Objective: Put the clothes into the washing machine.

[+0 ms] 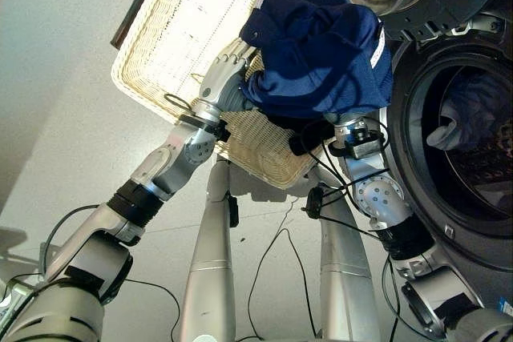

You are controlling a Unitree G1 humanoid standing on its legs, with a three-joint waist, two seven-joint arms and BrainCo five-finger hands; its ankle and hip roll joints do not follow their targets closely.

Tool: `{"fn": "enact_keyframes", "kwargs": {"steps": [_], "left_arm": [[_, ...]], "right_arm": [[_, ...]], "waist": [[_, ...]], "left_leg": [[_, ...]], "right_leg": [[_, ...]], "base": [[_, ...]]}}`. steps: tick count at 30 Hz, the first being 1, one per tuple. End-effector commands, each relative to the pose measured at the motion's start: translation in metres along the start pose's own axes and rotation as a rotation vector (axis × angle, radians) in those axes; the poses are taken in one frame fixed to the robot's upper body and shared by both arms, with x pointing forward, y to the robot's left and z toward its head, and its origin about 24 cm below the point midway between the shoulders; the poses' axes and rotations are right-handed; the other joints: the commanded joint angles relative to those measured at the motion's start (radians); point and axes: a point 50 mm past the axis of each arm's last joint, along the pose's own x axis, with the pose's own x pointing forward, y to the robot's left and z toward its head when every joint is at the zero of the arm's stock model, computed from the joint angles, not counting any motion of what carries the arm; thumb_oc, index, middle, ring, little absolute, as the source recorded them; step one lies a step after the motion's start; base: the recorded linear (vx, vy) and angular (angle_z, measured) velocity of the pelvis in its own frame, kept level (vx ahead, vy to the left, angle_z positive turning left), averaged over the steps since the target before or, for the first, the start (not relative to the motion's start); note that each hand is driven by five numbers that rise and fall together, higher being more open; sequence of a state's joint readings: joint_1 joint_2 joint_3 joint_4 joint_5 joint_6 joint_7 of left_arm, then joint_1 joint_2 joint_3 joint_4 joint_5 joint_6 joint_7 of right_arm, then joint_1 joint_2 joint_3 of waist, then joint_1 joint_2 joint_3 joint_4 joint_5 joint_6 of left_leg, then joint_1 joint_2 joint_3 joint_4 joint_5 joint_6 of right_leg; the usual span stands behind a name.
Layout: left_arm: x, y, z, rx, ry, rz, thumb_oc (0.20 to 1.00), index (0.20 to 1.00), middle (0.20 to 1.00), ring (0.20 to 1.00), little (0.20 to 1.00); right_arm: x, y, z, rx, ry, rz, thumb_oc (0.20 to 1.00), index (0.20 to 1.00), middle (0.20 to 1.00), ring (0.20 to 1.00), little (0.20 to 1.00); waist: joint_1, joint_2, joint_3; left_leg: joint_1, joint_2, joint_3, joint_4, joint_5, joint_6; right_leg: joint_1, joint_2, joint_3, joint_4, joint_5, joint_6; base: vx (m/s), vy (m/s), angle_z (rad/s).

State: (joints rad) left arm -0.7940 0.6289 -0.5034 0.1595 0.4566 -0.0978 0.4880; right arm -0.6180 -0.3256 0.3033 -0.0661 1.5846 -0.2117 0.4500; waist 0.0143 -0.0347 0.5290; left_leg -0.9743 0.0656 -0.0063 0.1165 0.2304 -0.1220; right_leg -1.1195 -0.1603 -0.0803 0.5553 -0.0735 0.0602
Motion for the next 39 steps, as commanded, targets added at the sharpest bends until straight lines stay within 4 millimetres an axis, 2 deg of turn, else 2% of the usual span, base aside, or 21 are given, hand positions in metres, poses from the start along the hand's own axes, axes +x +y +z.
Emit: {"fn": "enact_keyframes", "kwargs": {"steps": [1, 7, 8, 13, 19, 24, 27, 33, 38, 39], "left_arm": [[0.004, 0.020, 0.004, -0.043, -0.054, 0.230, 1.000, 1.000, 1.000, 1.000, 1.000], [0.003, 0.023, 0.010, -0.096, -0.083, 0.312, 1.000, 1.000, 1.000, 1.000, 1.000], [0.004, 0.021, 0.011, -0.110, -0.075, 0.318, 1.000, 1.000, 1.000, 1.000, 1.000], [0.003, 0.020, 0.004, -0.096, -0.018, 0.359, 1.000, 1.000, 1.000, 1.000, 1.000], [-0.006, 0.024, -0.013, -0.125, 0.085, 0.482, 1.000, 1.000, 1.000, 1.000, 1.000], [-0.015, 0.026, -0.031, -0.232, 0.200, 0.623, 1.000, 1.000, 1.000, 1.000, 1.000], [-0.016, 0.027, -0.035, -0.242, 0.215, 0.661, 1.000, 1.000, 1.000, 1.000, 1.000], [-0.019, 0.029, -0.051, -0.255, 0.289, 0.717, 1.000, 1.000, 1.000, 1.000, 1.000], [-0.020, 0.029, -0.060, -0.237, 0.326, 0.718, 1.000, 1.000, 1.000, 1.000, 1.000], [-0.022, 0.030, -0.065, -0.235, 0.349, 0.723, 1.000, 1.000, 1.000, 1.000, 1.000]], "right_arm": [[0.015, 0.034, 0.011, 0.057, -0.081, 0.202, 0.200, 0.200, 0.200, 0.200, 0.200], [0.014, 0.028, 0.010, 0.165, -0.126, 0.167, 0.200, 0.200, 0.200, 0.200, 0.200], [0.015, 0.026, 0.010, 0.235, -0.155, 0.150, 0.200, 0.200, 0.200, 0.200, 0.200], [0.015, 0.023, 0.015, 0.310, -0.213, 0.135, 0.200, 0.200, 0.200, 0.200, 0.200], [0.015, 0.022, 0.015, 0.244, -0.184, 0.175, 0.200, 0.200, 0.200, 0.200, 0.200], [0.016, 0.018, 0.015, 0.142, -0.126, 0.271, 0.200, 0.200, 0.200, 0.200, 0.200], [0.016, 0.015, 0.015, 0.117, -0.105, 0.302, 0.200, 0.200, 0.200, 0.200, 0.200], [0.015, 0.005, 0.023, 0.087, -0.049, 0.398, 0.200, 0.200, 0.200, 0.200, 0.200], [0.012, -0.006, 0.033, 0.077, -0.070, 0.371, 0.200, 0.200, 0.200, 0.200, 0.200], [0.008, -0.014, 0.042, 0.074, -0.100, 0.331, 0.200, 0.200, 0.200, 0.200, 0.200]], "waist": [[-0.027, 0.040, -0.009], [-0.024, 0.039, -0.009], [-0.023, 0.040, -0.009], [-0.025, 0.040, -0.009], [-0.024, 0.040, -0.009], [-0.019, 0.043, -0.009], [-0.018, 0.043, -0.009], [-0.021, 0.039, -0.009], [-0.026, 0.037, -0.009], [-0.029, 0.036, -0.009]], "left_leg": [[-0.007, -0.046, 0.019, 0.082, -0.070, -0.007], [-0.008, -0.048, 0.015, 0.083, -0.071, -0.007], [-0.007, -0.049, 0.015, 0.083, -0.072, -0.007], [-0.007, -0.050, 0.017, 0.081, -0.071, -0.005], [-0.009, -0.051, 0.014, 0.088, -0.073, -0.007], [-0.009, -0.052, 0.009, 0.094, -0.073, -0.011], [-0.010, -0.052, 0.007, 0.095, -0.074, -0.012], [-0.011, -0.052, 0.005, 0.096, -0.075, -0.016], [-0.006, -0.050, 0.007, 0.090, -0.076, -0.017], [-0.006, -0.047, 0.008, 0.090, -0.076, -0.018]], "right_leg": [[0.098, 0.022, -0.082, -0.338, 0.291, 0.121], [0.096, 0.021, -0.083, -0.333, 0.291, 0.121], [0.098, 0.021, -0.084, -0.332, 0.290, 0.121], [0.098, 0.024, -0.082, -0.330, 0.290, 0.119], [0.095, 0.025, -0.081, -0.327, 0.289, 0.118], [0.098, 0.026, -0.080, -0.323, 0.285, 0.117], [0.098, 0.026, -0.081, -0.322, 0.283, 0.117], [0.098, 0.035, -0.076, -0.325, 0.282, 0.117], [0.102, 0.039, -0.073, -0.333, 0.283, 0.118], [0.104, 0.040, -0.071, -0.337, 0.284, 0.119]], "base": [[0.00, 0.000, 0.00], [0.00, 0.000, 0.00], [0.00, 0.000, 0.00], [0.00, 0.000, 0.00], [0.00, 0.000, 0.00], [0.00, 0.000, 0.00], [0.00, 0.000, 0.00], [0.00, 0.000, 0.00], [0.00, 0.000, 0.00], [-0.03, 0.022, -0.01]]}}
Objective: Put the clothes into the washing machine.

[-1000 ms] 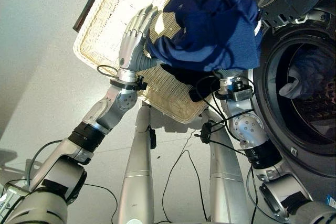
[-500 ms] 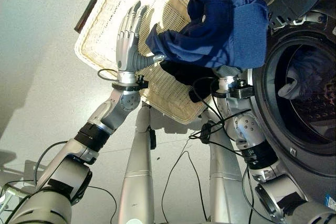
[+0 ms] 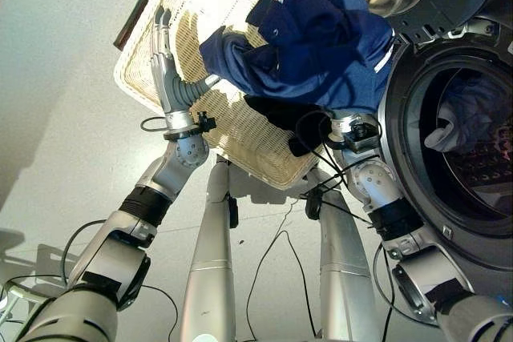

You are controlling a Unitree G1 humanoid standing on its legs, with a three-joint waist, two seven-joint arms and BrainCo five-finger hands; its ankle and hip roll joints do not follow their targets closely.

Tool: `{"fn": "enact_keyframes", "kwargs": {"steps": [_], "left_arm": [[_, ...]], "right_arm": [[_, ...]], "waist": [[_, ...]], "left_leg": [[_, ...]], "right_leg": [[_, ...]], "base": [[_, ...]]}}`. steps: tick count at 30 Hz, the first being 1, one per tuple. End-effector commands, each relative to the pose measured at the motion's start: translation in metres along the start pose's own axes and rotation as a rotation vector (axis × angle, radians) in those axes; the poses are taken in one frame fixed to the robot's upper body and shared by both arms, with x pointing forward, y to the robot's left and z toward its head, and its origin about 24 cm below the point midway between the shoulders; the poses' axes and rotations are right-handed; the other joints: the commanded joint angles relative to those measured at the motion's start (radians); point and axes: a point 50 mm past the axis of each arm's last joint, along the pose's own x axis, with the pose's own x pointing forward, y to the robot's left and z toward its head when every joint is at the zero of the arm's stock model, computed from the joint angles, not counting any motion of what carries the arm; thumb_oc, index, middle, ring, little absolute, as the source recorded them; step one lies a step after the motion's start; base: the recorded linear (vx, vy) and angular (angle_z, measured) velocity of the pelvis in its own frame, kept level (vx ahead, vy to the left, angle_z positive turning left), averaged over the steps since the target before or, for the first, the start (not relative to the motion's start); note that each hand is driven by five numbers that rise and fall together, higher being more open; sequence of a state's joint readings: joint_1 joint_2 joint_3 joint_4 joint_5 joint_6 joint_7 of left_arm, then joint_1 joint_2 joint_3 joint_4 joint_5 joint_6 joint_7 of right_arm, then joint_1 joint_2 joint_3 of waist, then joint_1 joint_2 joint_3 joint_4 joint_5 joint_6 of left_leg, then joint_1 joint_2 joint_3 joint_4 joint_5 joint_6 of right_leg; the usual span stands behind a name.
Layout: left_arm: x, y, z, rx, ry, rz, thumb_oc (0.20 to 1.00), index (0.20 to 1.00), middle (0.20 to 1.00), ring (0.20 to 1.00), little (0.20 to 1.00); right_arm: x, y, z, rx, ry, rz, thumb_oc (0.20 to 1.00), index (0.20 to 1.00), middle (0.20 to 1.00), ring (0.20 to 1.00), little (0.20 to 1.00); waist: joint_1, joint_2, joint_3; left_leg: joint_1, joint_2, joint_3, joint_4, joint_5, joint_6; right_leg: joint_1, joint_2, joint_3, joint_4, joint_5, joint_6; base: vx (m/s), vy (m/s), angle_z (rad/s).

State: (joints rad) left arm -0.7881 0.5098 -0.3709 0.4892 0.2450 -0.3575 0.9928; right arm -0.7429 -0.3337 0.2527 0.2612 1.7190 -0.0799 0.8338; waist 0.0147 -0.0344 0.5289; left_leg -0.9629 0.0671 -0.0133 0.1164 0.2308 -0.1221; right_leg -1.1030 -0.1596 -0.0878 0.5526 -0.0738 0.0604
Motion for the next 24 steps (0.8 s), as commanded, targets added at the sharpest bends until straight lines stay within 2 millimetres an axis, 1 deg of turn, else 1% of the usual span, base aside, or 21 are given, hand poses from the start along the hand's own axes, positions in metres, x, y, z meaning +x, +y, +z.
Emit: {"fn": "enact_keyframes", "kwargs": {"steps": [1, 2, 3, 4, 5, 6, 7, 8, 9, 11, 15, 19, 22, 23, 24], "left_arm": [[0.017, 0.023, -0.015, 0.004, 0.072, 0.178, 1.000, 1.000, 1.000, 1.000, 1.000], [0.017, 0.023, -0.015, 0.007, 0.074, 0.180, 1.000, 1.000, 1.000, 1.000, 1.000], [0.017, 0.023, -0.018, 0.014, 0.080, 0.186, 1.000, 1.000, 1.000, 1.000, 1.000], [0.019, 0.024, -0.018, 0.018, 0.079, 0.195, 1.000, 1.000, 1.000, 1.000, 1.000], [0.017, 0.024, -0.021, 0.024, 0.087, 0.191, 1.000, 1.000, 1.000, 1.000, 1.000], [0.019, 0.025, -0.021, 0.025, 0.083, 0.193, 1.000, 1.000, 1.000, 1.000, 1.000], [0.018, 0.025, -0.024, 0.034, 0.088, 0.182, 1.000, 1.000, 1.000, 1.000, 1.000], [0.021, 0.026, -0.024, 0.040, 0.078, 0.178, 1.000, 1.000, 1.000, 1.000, 1.000], [0.020, 0.026, -0.025, 0.044, 0.080, 0.173, 1.000, 1.000, 1.000, 1.000, 1.000], [0.020, 0.027, -0.026, 0.057, 0.076, 0.166, 1.000, 1.000, 1.000, 1.000, 1.000], [0.021, 0.029, -0.027, 0.066, 0.077, 0.166, 1.000, 1.000, 1.000, 1.000, 1.000], [0.022, 0.029, -0.025, 0.077, 0.067, 0.160, 1.000, 1.000, 1.000, 1.000, 1.000], [0.022, 0.029, -0.025, 0.079, 0.065, 0.154, 1.000, 1.000, 1.000, 1.000, 1.000], [0.023, 0.028, -0.023, 0.085, 0.053, 0.148, 1.000, 1.000, 1.000, 1.000, 1.000], [0.023, 0.028, -0.022, 0.092, 0.046, 0.139, 1.000, 1.000, 1.000, 1.000, 1.000]], "right_arm": [[0.004, 0.011, 0.036, -0.029, -0.119, 0.123, 0.200, 0.200, 0.200, 0.200, 0.200], [0.003, 0.010, 0.038, -0.033, -0.127, 0.111, 0.200, 0.200, 0.200, 0.200, 0.200], [-0.002, 0.004, 0.044, -0.036, -0.147, 0.085, 0.200, 0.200, 0.200, 0.200, 0.200], [-0.004, 0.002, 0.049, -0.038, -0.158, 0.082, 0.200, 0.200, 0.200, 0.200, 0.200], [-0.011, -0.002, 0.052, -0.046, -0.169, 0.059, 0.200, 0.200, 0.200, 0.200, 0.200], [-0.012, -0.004, 0.057, -0.049, -0.183, 0.054, 0.200, 0.200, 0.200, 0.200, 0.200], [-0.020, -0.007, 0.063, -0.045, -0.211, 0.036, 0.200, 0.200, 0.200, 0.200, 0.200], [-0.021, -0.008, 0.070, -0.046, -0.231, 0.033, 0.200, 0.200, 0.200, 0.200, 0.200], [-0.024, -0.009, 0.070, -0.048, -0.235, 0.025, 0.200, 0.200, 0.200, 0.200, 0.200], [-0.028, -0.009, 0.074, -0.066, -0.245, 0.023, 0.200, 0.200, 0.200, 0.200, 0.200], [-0.027, -0.007, 0.075, -0.070, -0.262, 0.029, 0.200, 0.200, 0.200, 0.200, 0.200], [-0.014, 0.002, 0.071, -0.056, -0.268, 0.085, 0.200, 0.200, 0.200, 0.200, 0.200], [-0.010, 0.005, 0.069, -0.048, -0.266, 0.095, 0.200, 0.200, 0.200, 0.200, 0.200], [-0.002, 0.011, 0.065, -0.027, -0.258, 0.129, 0.200, 0.200, 0.200, 0.200, 0.200], [-0.001, 0.014, 0.062, -0.018, -0.256, 0.146, 0.200, 0.200, 0.200, 0.200, 0.200]], "waist": [[-0.033, 0.035, -0.009], [-0.033, 0.036, -0.009], [-0.035, 0.036, -0.009], [-0.038, 0.037, -0.009], [-0.038, 0.038, -0.009], [-0.040, 0.037, -0.009], [-0.043, 0.036, -0.009], [-0.045, 0.036, -0.009], [-0.044, 0.036, -0.009], [-0.047, 0.037, -0.009], [-0.051, 0.035, -0.009], [-0.052, 0.035, -0.009], [-0.052, 0.034, -0.009], [-0.051, 0.033, -0.009], [-0.051, 0.034, -0.009]], "left_leg": [[-0.016, -0.045, 0.016, 0.084, -0.073, -0.019], [-0.015, -0.045, 0.017, 0.083, -0.073, -0.019], [-0.014, -0.043, 0.018, 0.081, -0.073, -0.019], [-0.025, -0.043, 0.020, 0.077, -0.062, -0.018], [-0.012, -0.040, 0.022, 0.073, -0.071, -0.019], [-0.022, -0.040, 0.024, 0.070, -0.061, -0.019], [-0.009, -0.037, 0.024, 0.069, -0.071, -0.020], [-0.019, -0.037, 0.026, 0.065, -0.060, -0.020], [-0.009, -0.035, 0.026, 0.065, -0.069, -0.020], [-0.003, -0.033, 0.029, 0.060, -0.070, -0.021], [-0.003, -0.034, 0.028, 0.070, -0.076, -0.021], [-0.004, -0.032, 0.031, 0.069, -0.078, -0.019], [-0.004, -0.032, 0.028, 0.071, -0.079, -0.018], [-0.005, -0.033, 0.026, 0.069, -0.079, -0.018], [-0.004, -0.034, 0.025, 0.069, -0.079, -0.018]], "right_leg": [[0.089, 0.042, -0.061, -0.340, 0.286, 0.118], [0.090, 0.042, -0.060, -0.341, 0.286, 0.118], [0.089, 0.044, -0.058, -0.342, 0.287, 0.117], [0.078, 0.043, -0.057, -0.347, 0.297, 0.116], [0.090, 0.045, -0.058, -0.347, 0.289, 0.118], [0.080, 0.044, -0.056, -0.352, 0.299, 0.116], [0.092, 0.046, -0.055, -0.354, 0.291, 0.118], [0.084, 0.044, -0.056, -0.361, 0.303, 0.116], [0.093, 0.046, -0.056, -0.360, 0.295, 0.118], [0.098, 0.047, -0.056, -0.366, 0.297, 0.118], [0.098, 0.046, -0.053, -0.366, 0.296, 0.118], [0.099, 0.045, -0.050, -0.370, 0.294, 0.117], [0.099, 0.044, -0.050, -0.369, 0.293, 0.117], [0.099, 0.043, -0.050, -0.370, 0.292, 0.117], [0.100, 0.043, -0.050, -0.369, 0.291, 0.116]], "base": [[-0.03, 0.023, -0.02], [-0.03, 0.034, -0.03], [-0.03, 0.026, -0.03], [0.00, 0.000, 0.00], [-0.04, 0.016, -0.02], [0.00, 0.000, 0.00], [-0.05, 0.002, -0.03], [-0.02, -0.008, -0.03], [-0.03, -0.002, -0.03], [-0.02, 0.001, -0.04], [-0.01, 0.005, -0.02], [0.00, 0.008, -0.03], [0.00, 0.000, 0.00], [0.00, 0.000, 0.00], [0.00, 0.000, 0.00]]}}
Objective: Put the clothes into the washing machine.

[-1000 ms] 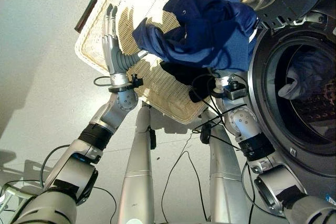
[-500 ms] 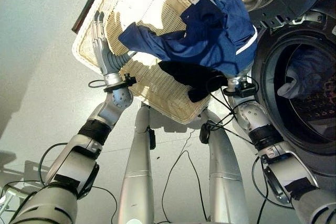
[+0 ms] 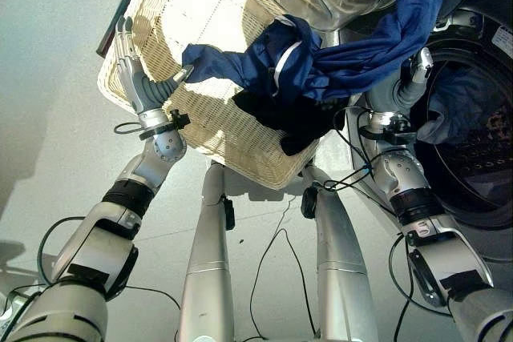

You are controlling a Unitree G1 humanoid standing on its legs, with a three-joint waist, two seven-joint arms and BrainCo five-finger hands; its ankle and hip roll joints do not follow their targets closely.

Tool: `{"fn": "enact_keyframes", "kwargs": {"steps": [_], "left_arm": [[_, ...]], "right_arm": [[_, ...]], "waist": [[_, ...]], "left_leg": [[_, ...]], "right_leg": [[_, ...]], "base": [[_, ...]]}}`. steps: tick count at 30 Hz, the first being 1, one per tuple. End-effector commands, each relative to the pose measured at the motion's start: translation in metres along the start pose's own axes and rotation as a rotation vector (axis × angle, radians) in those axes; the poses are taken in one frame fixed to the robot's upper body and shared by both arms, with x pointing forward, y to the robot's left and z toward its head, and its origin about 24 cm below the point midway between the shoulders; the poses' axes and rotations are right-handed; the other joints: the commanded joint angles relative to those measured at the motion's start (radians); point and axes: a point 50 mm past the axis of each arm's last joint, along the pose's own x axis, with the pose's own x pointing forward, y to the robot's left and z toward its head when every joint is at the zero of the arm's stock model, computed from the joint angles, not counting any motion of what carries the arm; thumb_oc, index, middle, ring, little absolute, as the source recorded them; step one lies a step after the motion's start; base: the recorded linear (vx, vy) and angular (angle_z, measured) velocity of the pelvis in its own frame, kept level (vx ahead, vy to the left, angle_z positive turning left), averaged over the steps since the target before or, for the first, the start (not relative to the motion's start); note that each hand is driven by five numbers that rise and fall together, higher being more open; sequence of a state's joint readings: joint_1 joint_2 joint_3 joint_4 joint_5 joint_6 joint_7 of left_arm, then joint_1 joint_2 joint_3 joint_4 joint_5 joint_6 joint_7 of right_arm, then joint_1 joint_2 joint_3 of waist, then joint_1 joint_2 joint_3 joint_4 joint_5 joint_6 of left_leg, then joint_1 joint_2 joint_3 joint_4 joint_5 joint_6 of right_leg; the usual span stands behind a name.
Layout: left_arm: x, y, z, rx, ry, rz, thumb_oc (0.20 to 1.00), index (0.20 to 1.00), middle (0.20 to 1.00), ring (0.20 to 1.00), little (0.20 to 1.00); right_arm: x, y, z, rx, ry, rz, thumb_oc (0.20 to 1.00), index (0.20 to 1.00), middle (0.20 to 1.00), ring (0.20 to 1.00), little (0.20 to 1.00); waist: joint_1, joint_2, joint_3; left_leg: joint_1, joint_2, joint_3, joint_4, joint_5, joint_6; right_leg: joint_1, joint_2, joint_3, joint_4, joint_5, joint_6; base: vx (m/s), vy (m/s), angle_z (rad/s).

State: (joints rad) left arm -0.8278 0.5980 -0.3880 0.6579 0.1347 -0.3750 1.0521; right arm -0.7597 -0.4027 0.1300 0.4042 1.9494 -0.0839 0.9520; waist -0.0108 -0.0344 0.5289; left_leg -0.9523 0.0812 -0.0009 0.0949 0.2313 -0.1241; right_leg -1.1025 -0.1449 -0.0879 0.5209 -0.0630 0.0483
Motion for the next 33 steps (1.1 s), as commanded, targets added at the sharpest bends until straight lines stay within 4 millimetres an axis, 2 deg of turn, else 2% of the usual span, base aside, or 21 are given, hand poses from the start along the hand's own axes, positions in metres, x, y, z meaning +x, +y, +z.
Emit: {"fn": "enact_keyframes", "kwargs": {"steps": [1, 9, 21, 24, 27, 29, 31, 32, 33], "left_arm": [[0.011, 0.002, 0.014, -0.030, -0.048, 0.053, 1.000, 1.000, 1.000, 1.000, 1.000], [0.009, -0.001, 0.012, 0.015, -0.056, 0.001, 1.000, 1.000, 1.000, 1.000, 1.000], [0.012, 0.003, 0.006, 0.068, -0.064, -0.001, 1.000, 1.000, 1.000, 1.000, 1.000], [0.013, 0.003, 0.007, 0.076, -0.072, -0.004, 1.000, 1.000, 1.000, 1.000, 1.000], [0.014, 0.004, 0.008, 0.077, -0.083, -0.001, 1.000, 1.000, 1.000, 1.000, 1.000], [0.013, 0.004, 0.009, 0.072, -0.103, -0.010, 1.000, 1.000, 1.000, 1.000, 1.000], [0.013, 0.004, 0.010, 0.070, -0.109, -0.011, 1.000, 1.000, 1.000, 1.000, 1.000], [0.013, 0.003, 0.012, 0.061, -0.109, -0.006, 1.000, 1.000, 1.000, 1.000, 1.000], [0.013, 0.003, 0.012, 0.060, -0.109, -0.004, 1.000, 1.000, 1.000, 1.000, 1.000]], "right_arm": [[0.017, 0.025, -0.001, 0.022, 0.002, 0.149, 0.200, 0.200, 0.200, 0.200, 0.200], [0.018, 0.029, -0.006, 0.016, -0.006, 0.153, 0.200, 0.200, 0.200, 0.200, 0.200], [0.012, 0.022, 0.006, -0.072, 0.028, 0.078, 0.200, 0.200, 0.200, 0.200, 0.200], [0.010, 0.017, 0.009, -0.206, 0.098, 0.005, 0.200, 0.200, 0.200, 0.200, 0.200], [0.009, 0.014, 0.011, -0.252, 0.136, -0.032, 0.200, 0.200, 0.200, 0.200, 0.200], [0.005, 0.009, 0.015, -0.430, 0.227, -0.137, 0.200, 0.200, 0.200, 0.200, 0.200], [0.005, 0.007, 0.017, -0.527, 0.253, -0.187, 0.200, 0.200, 0.200, 0.200, 0.200], [0.007, 0.005, 0.021, -0.697, 0.290, -0.256, 0.200, 0.200, 0.200, 0.200, 0.200], [0.007, 0.005, 0.021, -0.744, 0.298, -0.279, 0.200, 0.200, 0.200, 0.200, 0.200]], "waist": [[-0.025, 0.034, -0.009], [-0.024, 0.034, -0.009], [-0.029, 0.032, -0.009], [-0.031, 0.028, -0.009], [-0.032, 0.027, -0.009], [-0.033, 0.027, -0.009], [-0.034, 0.027, -0.009], [-0.036, 0.026, -0.009], [-0.037, 0.025, -0.009]], "left_leg": [[-0.015, -0.049, 0.012, 0.091, -0.079, -0.015], [-0.013, -0.052, 0.011, 0.097, -0.083, -0.013], [-0.012, -0.047, 0.017, 0.100, -0.081, -0.016], [-0.012, -0.045, 0.018, 0.103, -0.081, -0.019], [-0.013, -0.045, 0.018, 0.101, -0.079, -0.020], [-0.018, -0.044, 0.018, 0.101, -0.075, -0.021], [-0.019, -0.043, 0.019, 0.102, -0.074, -0.022], [-0.021, -0.043, 0.021, 0.101, -0.072, -0.022], [-0.021, -0.043, 0.021, 0.101, -0.072, -0.023]], "right_leg": [[0.099, 0.029, -0.050, -0.336, 0.280, 0.128], [0.100, 0.025, -0.052, -0.328, 0.279, 0.129], [0.100, 0.023, -0.052, -0.327, 0.283, 0.131], [0.102, 0.024, -0.051, -0.327, 0.284, 0.132], [0.100, 0.024, -0.051, -0.329, 0.286, 0.132], [0.094, 0.025, -0.050, -0.327, 0.288, 0.131], [0.092, 0.025, -0.049, -0.324, 0.288, 0.131], [0.090, 0.027, -0.048, -0.323, 0.288, 0.130], [0.089, 0.027, -0.048, -0.324, 0.288, 0.130]], "base": [[0.00, 0.000, 0.00], [0.00, 0.000, 0.00], [0.00, 0.000, 0.00], [0.00, 0.000, 0.00], [0.00, 0.000, 0.00], [0.00, 0.000, 0.00], [0.00, 0.000, 0.00], [0.00, 0.000, 0.00], [0.00, 0.000, 0.00]]}}
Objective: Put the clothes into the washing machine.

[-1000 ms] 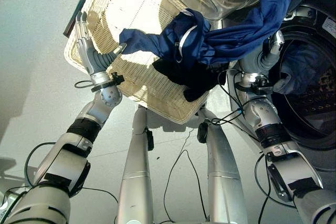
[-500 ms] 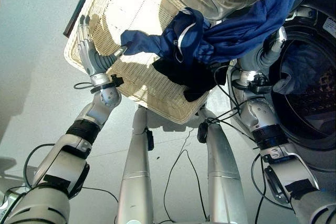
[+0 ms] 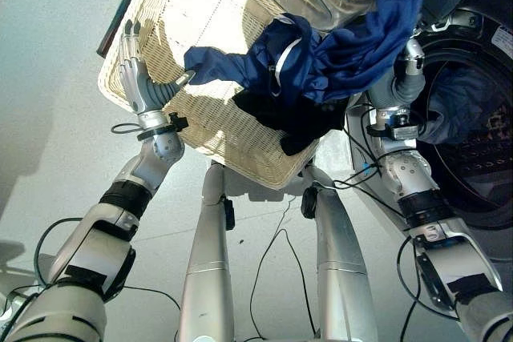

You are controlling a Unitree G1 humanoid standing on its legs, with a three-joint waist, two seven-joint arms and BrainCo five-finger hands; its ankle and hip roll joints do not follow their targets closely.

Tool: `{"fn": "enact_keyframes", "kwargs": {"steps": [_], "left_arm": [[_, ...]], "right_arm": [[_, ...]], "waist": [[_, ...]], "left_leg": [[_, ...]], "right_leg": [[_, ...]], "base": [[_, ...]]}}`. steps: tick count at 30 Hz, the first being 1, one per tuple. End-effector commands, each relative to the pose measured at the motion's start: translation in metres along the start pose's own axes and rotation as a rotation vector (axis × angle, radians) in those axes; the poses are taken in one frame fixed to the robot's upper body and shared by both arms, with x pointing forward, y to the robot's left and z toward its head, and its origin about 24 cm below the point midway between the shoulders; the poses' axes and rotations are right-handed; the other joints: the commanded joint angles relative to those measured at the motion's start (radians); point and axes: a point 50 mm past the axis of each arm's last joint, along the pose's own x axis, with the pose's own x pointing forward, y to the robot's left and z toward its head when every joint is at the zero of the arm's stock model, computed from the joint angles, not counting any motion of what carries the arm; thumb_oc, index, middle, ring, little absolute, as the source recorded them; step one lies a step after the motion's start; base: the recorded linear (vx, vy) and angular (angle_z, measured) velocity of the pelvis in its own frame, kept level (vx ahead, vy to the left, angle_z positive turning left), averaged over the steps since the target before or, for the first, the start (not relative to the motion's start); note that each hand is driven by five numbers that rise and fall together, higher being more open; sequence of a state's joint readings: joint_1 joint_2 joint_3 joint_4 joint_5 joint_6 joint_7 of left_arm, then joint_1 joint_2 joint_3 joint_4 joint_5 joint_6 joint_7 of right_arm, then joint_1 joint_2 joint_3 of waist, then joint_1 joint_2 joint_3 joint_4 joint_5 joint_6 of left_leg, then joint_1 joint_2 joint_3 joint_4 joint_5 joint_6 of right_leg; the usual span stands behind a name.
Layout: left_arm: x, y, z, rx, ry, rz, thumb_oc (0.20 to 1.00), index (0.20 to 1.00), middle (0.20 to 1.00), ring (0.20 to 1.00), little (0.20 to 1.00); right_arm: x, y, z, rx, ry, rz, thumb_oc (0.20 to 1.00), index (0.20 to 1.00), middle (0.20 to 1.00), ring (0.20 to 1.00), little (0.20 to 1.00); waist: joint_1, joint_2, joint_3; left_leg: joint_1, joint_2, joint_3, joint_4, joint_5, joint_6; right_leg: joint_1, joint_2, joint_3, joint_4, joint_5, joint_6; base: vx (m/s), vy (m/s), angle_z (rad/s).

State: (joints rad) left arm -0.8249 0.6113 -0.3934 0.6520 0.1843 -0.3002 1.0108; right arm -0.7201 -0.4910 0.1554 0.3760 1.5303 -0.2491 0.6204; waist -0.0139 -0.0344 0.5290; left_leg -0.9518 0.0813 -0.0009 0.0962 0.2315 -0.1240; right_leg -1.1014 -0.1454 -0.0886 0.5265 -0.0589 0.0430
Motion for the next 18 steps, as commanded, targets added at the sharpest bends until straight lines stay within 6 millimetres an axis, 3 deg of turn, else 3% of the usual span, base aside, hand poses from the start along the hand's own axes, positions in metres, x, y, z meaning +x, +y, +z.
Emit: {"fn": "enact_keyframes", "kwargs": {"steps": [1, 2, 3, 5, 11, 14, 18], "left_arm": [[0.013, 0.006, 0.016, -0.035, -0.097, 0.064, 1.000, 1.000, 1.000, 1.000, 1.000], [0.013, 0.007, 0.016, -0.035, -0.096, 0.065, 1.000, 1.000, 1.000, 1.000, 1.000], [0.012, 0.006, 0.017, -0.038, -0.095, 0.070, 1.000, 1.000, 1.000, 1.000, 1.000], [0.009, 0.005, 0.019, -0.043, -0.088, 0.077, 1.000, 1.000, 1.000, 1.000, 1.000], [0.002, -0.002, 0.025, -0.057, -0.072, 0.071, 1.000, 1.000, 1.000, 1.000, 1.000], [0.001, -0.006, 0.030, -0.067, -0.074, 0.067, 1.000, 1.000, 1.000, 1.000, 1.000], [0.004, -0.009, 0.032, -0.072, -0.078, 0.056, 1.000, 1.000, 1.000, 1.000, 1.000]], "right_arm": [[0.007, 0.008, 0.012, -0.345, 0.046, -0.077, 0.200, 0.200, 0.200, 0.200, 0.200], [0.008, 0.009, 0.012, -0.387, 0.056, -0.087, 0.200, 0.200, 0.200, 0.200, 0.200], [0.010, 0.008, 0.013, -0.639, 0.111, -0.153, 0.200, 0.200, 0.200, 0.200, 0.200], [0.011, 0.010, 0.008, -0.954, 0.187, -0.204, 0.200, 0.200, 0.200, 0.200, 0.200], [0.017, 0.008, -0.003, -1.476, 0.287, -0.234, 0.200, 0.200, 0.200, 0.200, 0.200], [0.026, 0.012, -0.007, -1.535, 0.279, -0.231, 0.200, 0.200, 0.200, 0.200, 0.200], [0.033, 0.008, -0.006, -1.396, 0.262, -0.333, 0.200, 0.200, 0.200, 0.200, 0.200]], "waist": [[-0.035, 0.025, -0.009], [-0.035, 0.025, -0.009], [-0.037, 0.024, -0.009], [-0.040, 0.024, -0.009], [-0.036, 0.037, -0.009], [-0.031, 0.046, -0.009], [-0.025, 0.054, -0.009]], "left_leg": [[-0.022, -0.042, 0.022, 0.099, -0.072, -0.024], [-0.023, -0.042, 0.022, 0.099, -0.072, -0.024], [-0.026, -0.045, 0.021, 0.101, -0.071, -0.023], [-0.031, -0.045, 0.023, 0.106, -0.070, -0.021], [-0.039, -0.052, 0.025, 0.120, -0.070, -0.015], [-0.041, -0.053, 0.024, 0.119, -0.069, -0.014], [-0.045, -0.056, 0.020, 0.132, -0.071, -0.020]], "right_leg": [[0.087, 0.028, -0.046, -0.330, 0.285, 0.136], [0.086, 0.029, -0.045, -0.330, 0.285, 0.136], [0.082, 0.031, -0.043, -0.328, 0.285, 0.134], [0.075, 0.036, -0.037, -0.321, 0.284, 0.131], [0.065, 0.038, -0.034, -0.301, 0.275, 0.129], [0.062, 0.036, -0.035, -0.301, 0.276, 0.129], [0.059, 0.035, -0.033, -0.291, 0.271, 0.130]], "base": [[0.00, 0.000, 0.00], [0.00, 0.000, 0.00], [-0.01, 0.036, 0.00], [0.00, 0.056, 0.00], [0.00, 0.008, 0.00], [0.00, 0.000, 0.00], [0.00, 0.000, 0.00]]}}
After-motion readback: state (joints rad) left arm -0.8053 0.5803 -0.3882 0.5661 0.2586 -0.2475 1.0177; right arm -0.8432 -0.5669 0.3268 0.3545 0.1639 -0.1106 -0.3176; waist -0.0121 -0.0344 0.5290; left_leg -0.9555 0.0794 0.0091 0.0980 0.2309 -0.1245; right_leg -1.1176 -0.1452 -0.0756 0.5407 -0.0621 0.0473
